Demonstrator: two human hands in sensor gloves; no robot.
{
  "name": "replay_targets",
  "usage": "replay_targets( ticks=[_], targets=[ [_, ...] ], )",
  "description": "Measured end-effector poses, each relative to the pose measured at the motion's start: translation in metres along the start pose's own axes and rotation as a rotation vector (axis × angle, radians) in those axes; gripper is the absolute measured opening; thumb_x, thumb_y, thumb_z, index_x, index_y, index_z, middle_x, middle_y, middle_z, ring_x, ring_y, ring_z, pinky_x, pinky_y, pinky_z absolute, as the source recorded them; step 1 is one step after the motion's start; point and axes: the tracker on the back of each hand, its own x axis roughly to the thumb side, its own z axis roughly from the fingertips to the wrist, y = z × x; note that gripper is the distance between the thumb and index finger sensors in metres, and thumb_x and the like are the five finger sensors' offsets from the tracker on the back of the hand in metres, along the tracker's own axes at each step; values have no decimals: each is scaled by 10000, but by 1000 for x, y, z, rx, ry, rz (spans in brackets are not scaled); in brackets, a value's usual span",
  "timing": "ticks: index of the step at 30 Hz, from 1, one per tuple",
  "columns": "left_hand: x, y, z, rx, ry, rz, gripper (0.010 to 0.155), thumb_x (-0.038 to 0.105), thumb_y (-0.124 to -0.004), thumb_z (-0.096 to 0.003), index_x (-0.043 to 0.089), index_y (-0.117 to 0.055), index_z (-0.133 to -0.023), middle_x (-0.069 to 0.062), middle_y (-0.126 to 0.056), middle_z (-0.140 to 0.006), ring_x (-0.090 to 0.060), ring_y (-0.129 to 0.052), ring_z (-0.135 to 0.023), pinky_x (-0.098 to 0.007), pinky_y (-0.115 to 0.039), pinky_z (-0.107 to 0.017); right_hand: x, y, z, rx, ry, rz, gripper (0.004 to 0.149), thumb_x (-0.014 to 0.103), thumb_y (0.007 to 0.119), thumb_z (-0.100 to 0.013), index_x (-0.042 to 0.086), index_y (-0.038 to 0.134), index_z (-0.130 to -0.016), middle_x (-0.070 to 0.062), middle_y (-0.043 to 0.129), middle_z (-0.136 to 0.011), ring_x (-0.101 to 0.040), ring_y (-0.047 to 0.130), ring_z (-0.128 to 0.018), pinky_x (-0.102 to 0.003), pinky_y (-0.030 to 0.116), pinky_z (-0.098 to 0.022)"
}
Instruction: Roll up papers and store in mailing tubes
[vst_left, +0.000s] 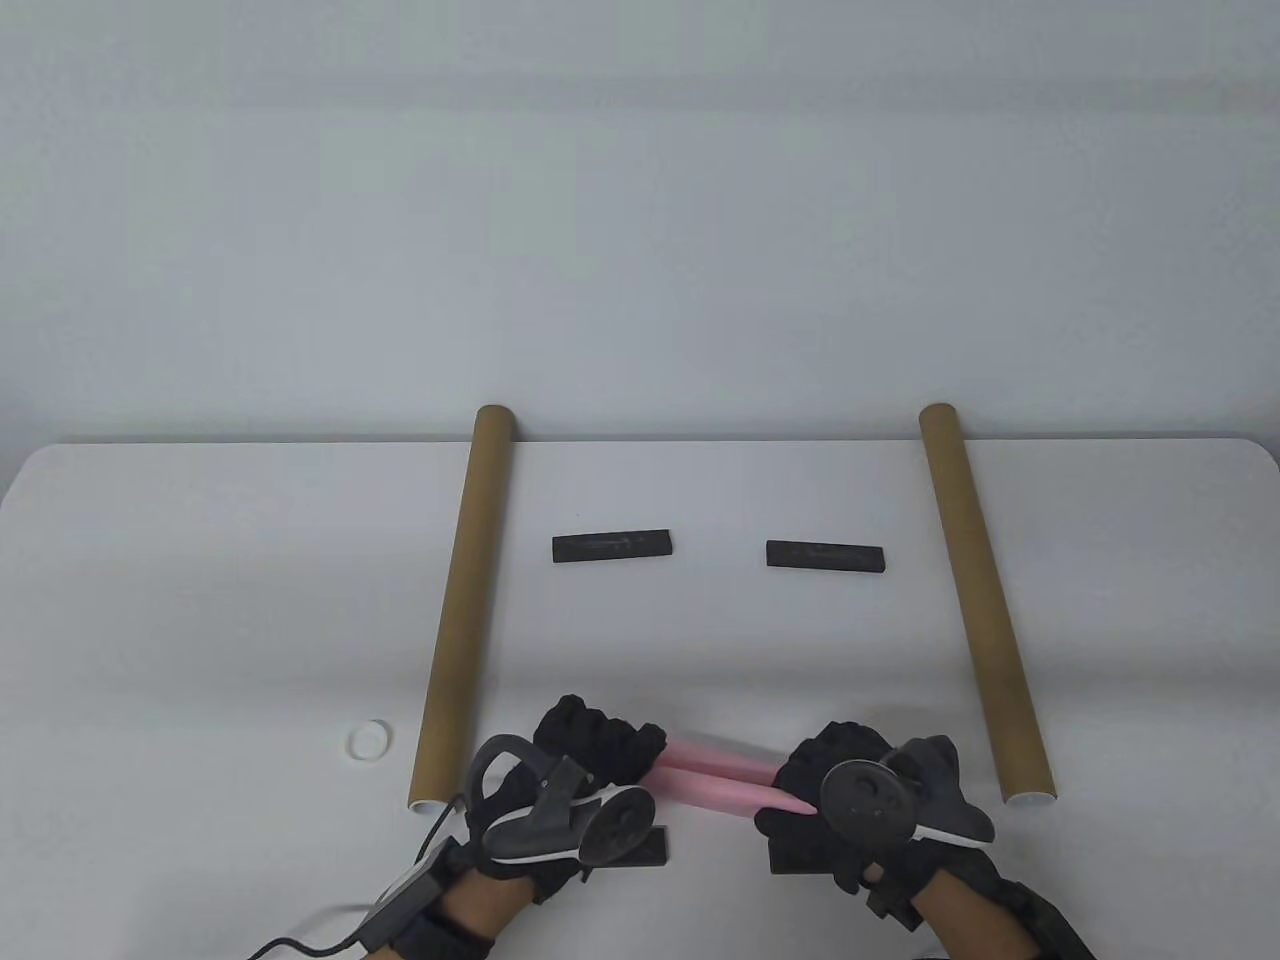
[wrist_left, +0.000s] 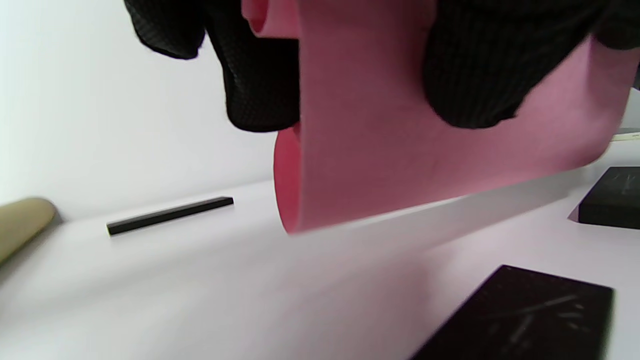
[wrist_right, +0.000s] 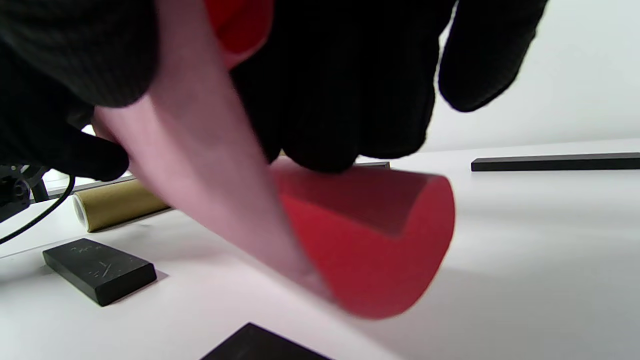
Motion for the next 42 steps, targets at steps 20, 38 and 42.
replay_targets(
  ticks=[20, 38, 42],
  targets=[
    [-3, 4, 1, -7, 13, 80, 609, 596, -843, -353, 301, -777, -882, 113, -982, -630, -116, -1046, -590, -482, -736, -683, -1, -4, 2, -38, 6, -20, 616, 679, 767, -408, 185, 980, -709, -87, 1000, -773, -397, 971, -766, -669, 738, -638],
    [-2, 4, 0, -16, -4, 89, 606, 641, -805, -341, 306, -825, -845, 120, -1012, -573, -110, -1073, -541, -473, -742, -684, 0, -2, 2, -32, -5, -10, 609, 664, 781, -415, 182, 964, -739, -88, 973, -813, -411, 927, -827, -680, 709, -658],
    [-7, 0, -1, -58, 14, 167, 611, 687, -761, -325, 293, -898, -772, 129, -1045, -454, -92, -1103, -419, -456, -786, -661, 4, -3, 3, -40, -31, 44, 641, 557, 874, -431, 191, 790, -950, -97, 796, -1009, -437, 789, -959, -697, 644, -700]
  ],
)
